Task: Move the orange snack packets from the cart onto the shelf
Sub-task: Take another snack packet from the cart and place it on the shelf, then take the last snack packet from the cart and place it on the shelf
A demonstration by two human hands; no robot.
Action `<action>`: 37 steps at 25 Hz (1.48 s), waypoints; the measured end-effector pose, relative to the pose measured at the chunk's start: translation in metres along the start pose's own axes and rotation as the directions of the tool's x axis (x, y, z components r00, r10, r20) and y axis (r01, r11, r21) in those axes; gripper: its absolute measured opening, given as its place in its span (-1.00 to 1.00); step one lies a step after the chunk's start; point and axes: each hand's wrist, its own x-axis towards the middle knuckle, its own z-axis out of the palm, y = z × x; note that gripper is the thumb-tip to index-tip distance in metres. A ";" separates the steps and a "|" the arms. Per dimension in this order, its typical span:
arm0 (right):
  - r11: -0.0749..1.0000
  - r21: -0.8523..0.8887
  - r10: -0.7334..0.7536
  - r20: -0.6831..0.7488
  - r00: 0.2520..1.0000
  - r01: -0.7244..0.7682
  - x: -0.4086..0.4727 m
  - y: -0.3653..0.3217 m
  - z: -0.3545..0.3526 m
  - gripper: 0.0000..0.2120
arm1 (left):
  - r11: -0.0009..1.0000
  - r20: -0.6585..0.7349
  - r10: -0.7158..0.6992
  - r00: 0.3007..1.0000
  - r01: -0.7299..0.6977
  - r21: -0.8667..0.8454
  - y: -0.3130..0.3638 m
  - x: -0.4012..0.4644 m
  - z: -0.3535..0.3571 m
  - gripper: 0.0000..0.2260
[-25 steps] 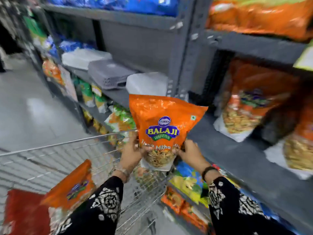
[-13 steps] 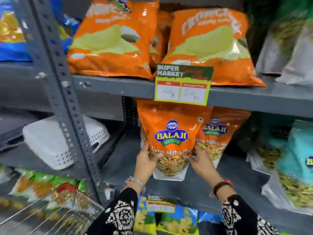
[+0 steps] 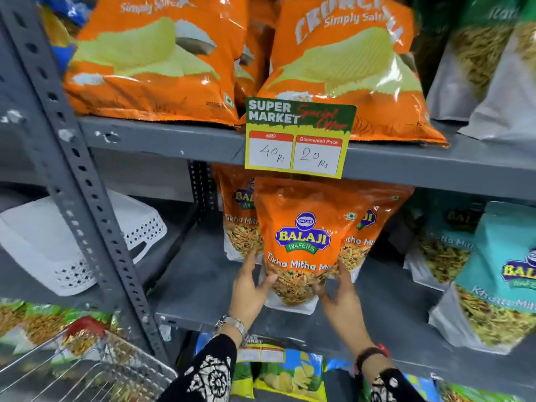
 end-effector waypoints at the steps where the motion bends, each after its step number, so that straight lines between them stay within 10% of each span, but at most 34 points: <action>1: 1.000 0.030 0.000 -0.085 0.996 0.003 -0.014 0.000 0.006 -0.48 | 1.000 -0.040 0.002 0.999 -0.002 0.003 -0.004 -0.013 -0.007 -0.44; 4: 0.990 0.015 -0.136 -0.141 0.981 0.139 -0.058 -0.005 0.031 -0.67 | 0.998 -0.150 -0.058 0.987 0.056 -0.023 -0.022 -0.061 -0.045 -0.48; 9: 0.940 -0.031 -0.308 0.354 0.883 0.340 -0.103 -0.030 0.121 -0.62 | 0.975 -0.407 -0.189 0.894 0.218 0.027 -0.059 -0.151 -0.148 -0.44; 18: 0.851 0.024 -0.129 0.978 0.164 0.525 -0.206 -0.042 0.376 -0.49 | 0.758 -0.636 -0.569 0.521 0.632 -0.160 -0.176 -0.347 -0.319 -0.39; 24: 0.802 -0.054 0.094 0.995 -0.036 0.595 -0.263 -0.022 0.494 -0.30 | 0.283 -0.410 -0.889 0.206 0.949 -0.138 -0.273 -0.405 -0.349 -0.29; 29: 0.866 -0.107 0.190 0.974 -0.122 0.489 -0.290 0.009 0.549 -0.09 | 0.420 -0.567 -0.812 0.141 0.815 -0.399 -0.333 -0.396 -0.350 -0.41; 37: 0.910 -0.101 0.094 0.995 0.036 0.403 -0.314 0.033 0.572 -0.83 | 0.635 -0.714 -0.693 0.102 0.557 -0.536 -0.348 -0.371 -0.351 -0.65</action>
